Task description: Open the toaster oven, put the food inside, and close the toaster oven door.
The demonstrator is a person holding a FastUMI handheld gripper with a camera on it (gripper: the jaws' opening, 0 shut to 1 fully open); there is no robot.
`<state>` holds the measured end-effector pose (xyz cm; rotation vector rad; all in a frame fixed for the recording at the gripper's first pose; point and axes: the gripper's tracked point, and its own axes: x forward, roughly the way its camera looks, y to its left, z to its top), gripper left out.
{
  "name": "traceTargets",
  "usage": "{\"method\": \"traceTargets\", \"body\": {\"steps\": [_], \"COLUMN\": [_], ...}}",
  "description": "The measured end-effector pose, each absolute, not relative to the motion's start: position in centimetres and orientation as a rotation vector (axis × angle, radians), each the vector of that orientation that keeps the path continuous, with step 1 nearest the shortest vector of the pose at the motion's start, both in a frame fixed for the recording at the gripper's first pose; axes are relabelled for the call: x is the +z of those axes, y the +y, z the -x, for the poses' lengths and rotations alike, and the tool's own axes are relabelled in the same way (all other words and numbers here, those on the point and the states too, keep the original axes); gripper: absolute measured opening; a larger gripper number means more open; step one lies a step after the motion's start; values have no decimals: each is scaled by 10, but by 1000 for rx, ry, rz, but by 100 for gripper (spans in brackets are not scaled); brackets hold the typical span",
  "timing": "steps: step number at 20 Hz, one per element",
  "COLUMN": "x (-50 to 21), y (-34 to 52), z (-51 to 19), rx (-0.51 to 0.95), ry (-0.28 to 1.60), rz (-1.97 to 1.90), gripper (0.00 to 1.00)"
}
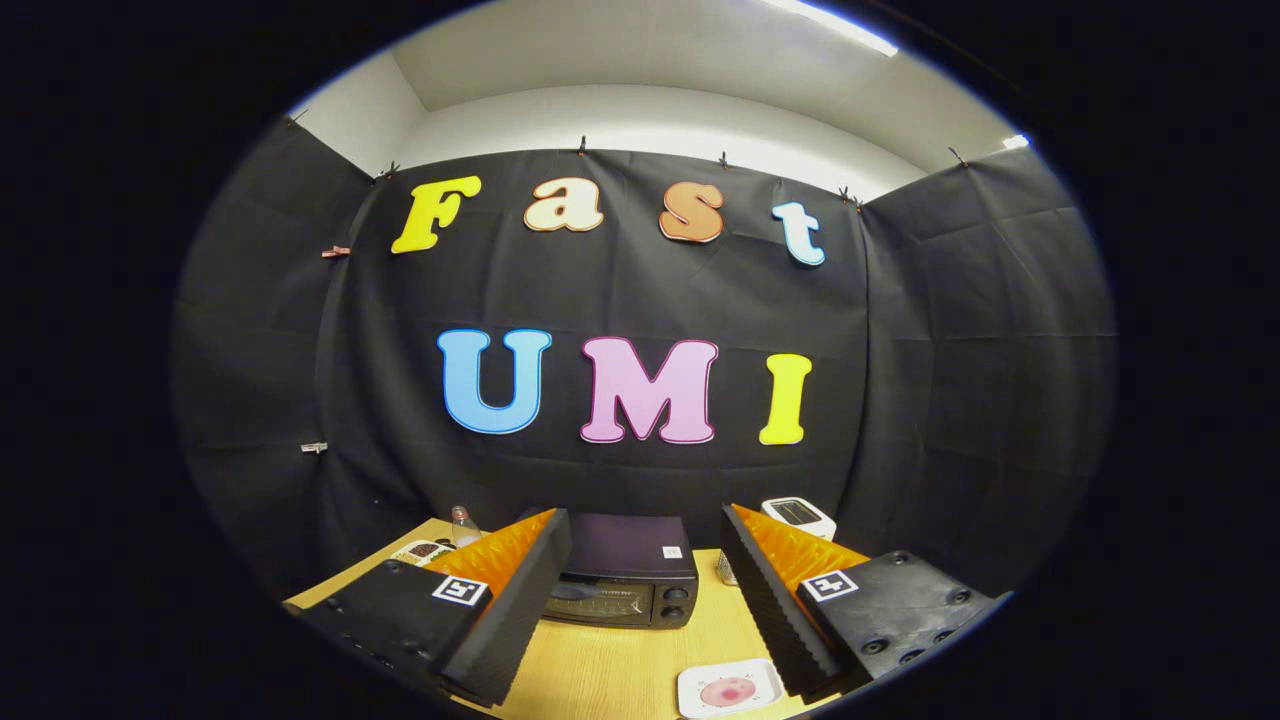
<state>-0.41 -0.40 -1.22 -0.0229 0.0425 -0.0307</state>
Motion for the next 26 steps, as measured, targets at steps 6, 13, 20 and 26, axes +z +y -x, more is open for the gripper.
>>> {"method": "traceTargets", "body": {"steps": [6, 13, 20, 26], "x": [-14, -48, -128, -190], "y": [-1, 42, 86, 89], "z": [1, -46, -134, -177], "rx": [-46, 16, 38, -1], "ry": [41, 79, 189, 299], "rz": [27, -3, -34, -30], "gripper": [97, 98, 98, 98]}}
